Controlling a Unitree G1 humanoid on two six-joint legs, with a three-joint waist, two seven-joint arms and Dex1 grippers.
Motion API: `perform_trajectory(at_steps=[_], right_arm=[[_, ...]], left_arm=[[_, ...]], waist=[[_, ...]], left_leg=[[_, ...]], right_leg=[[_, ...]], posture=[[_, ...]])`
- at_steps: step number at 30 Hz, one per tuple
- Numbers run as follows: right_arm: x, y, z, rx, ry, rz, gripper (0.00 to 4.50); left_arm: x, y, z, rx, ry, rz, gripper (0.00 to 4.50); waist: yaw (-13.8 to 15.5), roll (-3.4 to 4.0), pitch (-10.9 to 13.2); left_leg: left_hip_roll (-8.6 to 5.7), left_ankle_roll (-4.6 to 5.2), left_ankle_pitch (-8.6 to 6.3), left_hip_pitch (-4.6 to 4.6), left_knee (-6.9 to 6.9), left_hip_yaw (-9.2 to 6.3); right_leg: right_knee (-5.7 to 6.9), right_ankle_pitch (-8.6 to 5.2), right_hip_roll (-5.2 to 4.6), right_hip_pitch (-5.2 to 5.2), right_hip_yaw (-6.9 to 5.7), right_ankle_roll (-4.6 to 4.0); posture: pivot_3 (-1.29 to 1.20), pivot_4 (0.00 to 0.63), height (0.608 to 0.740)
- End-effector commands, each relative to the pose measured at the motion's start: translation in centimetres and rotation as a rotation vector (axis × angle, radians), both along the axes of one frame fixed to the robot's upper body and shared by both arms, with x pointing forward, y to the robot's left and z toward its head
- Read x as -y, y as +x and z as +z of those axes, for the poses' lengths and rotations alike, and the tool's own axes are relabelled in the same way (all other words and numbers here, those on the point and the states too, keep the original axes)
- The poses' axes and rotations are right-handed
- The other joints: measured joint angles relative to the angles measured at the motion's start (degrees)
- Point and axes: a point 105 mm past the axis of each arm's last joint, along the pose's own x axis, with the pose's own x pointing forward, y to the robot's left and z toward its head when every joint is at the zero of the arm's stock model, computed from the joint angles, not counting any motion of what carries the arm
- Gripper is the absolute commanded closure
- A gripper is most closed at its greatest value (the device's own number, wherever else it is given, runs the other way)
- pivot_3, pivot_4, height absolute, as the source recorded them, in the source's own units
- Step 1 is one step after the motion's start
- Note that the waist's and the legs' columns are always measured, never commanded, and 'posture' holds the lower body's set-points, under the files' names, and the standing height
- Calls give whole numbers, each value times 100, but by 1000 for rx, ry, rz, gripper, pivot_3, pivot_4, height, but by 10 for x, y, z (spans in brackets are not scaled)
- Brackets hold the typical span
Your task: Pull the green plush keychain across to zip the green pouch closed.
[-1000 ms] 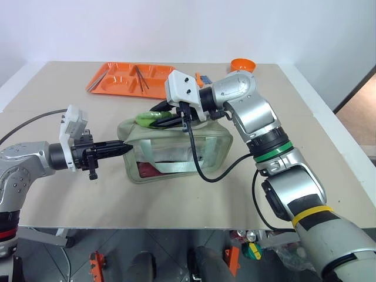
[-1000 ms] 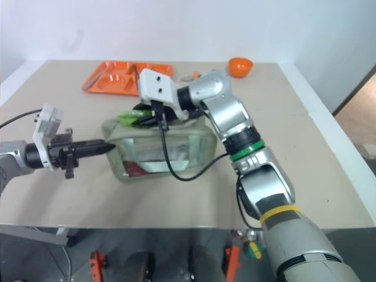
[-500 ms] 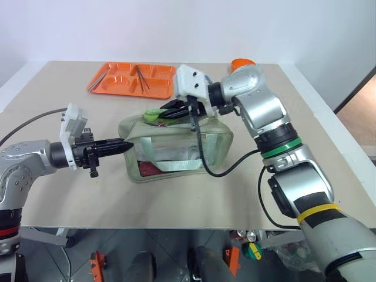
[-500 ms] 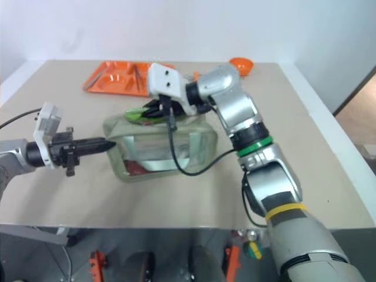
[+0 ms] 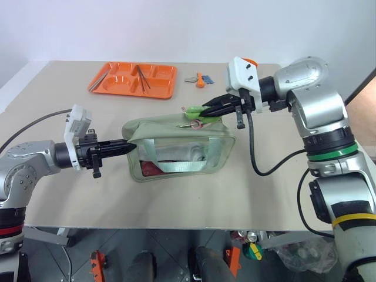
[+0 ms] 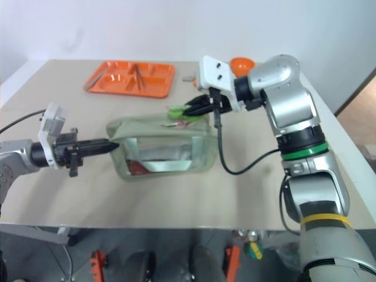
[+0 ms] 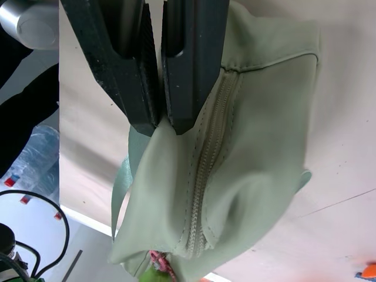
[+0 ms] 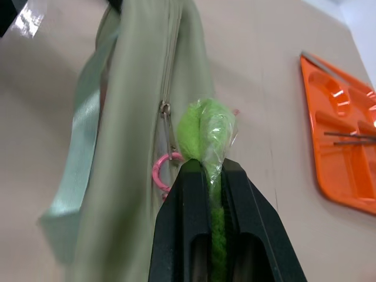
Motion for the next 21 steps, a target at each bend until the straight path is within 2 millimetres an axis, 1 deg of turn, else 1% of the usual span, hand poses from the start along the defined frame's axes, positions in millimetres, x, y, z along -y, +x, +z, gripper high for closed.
perform_trajectory(at_steps=[1, 6, 13, 15, 18, 21], right_arm=[[11, -6, 22, 75, -8, -3, 4425], [26, -1, 33, 112, -48, -48, 4425], [47, -2, 42, 148, -106, -81, 4425], [58, -4, 39, 156, -143, -94, 4425], [83, -4, 27, 193, -245, -142, 4425], [100, -1, 20, 202, -273, -204, 4425]], left_arm=[[0, -1, 9, 40, -5, -11, 4500], [0, -1, 9, 40, -7, -12, 4500], [0, -1, 9, 40, -10, -13, 4500], [0, -1, 9, 41, -9, -12, 4500], [-3, -2, 10, 46, -9, -3, 4500], [-6, -3, 9, 46, -4, 6, 4500]], waist=[[-1, 0, 0], [-1, 3, 2], [1, 5, 3], [1, 6, 4], [16, 7, 4], [12, 7, 5]], left_leg=[[0, 0, 0, 0, 0, -2], [0, 0, 0, 1, 1, 0], [0, 0, 0, 0, 0, 1], [-1, 0, 0, 0, 0, 2], [-1, 0, 0, 0, 0, 1], [-2, 0, 0, 1, 0, 5]], right_leg=[[0, 0, 1, 0, -2, -1], [1, 0, 0, 1, -1, -1], [0, -1, 0, 0, 0, -1], [0, 0, -1, 0, 1, -1], [-2, -1, -1, 1, -1, 0], [-4, -3, -1, 1, 2, 2]], posture=[[0, 150, 740], [0, 150, 740], [0, 150, 740], [0, 150, 740], [0, 150, 740], [0, 150, 740]])
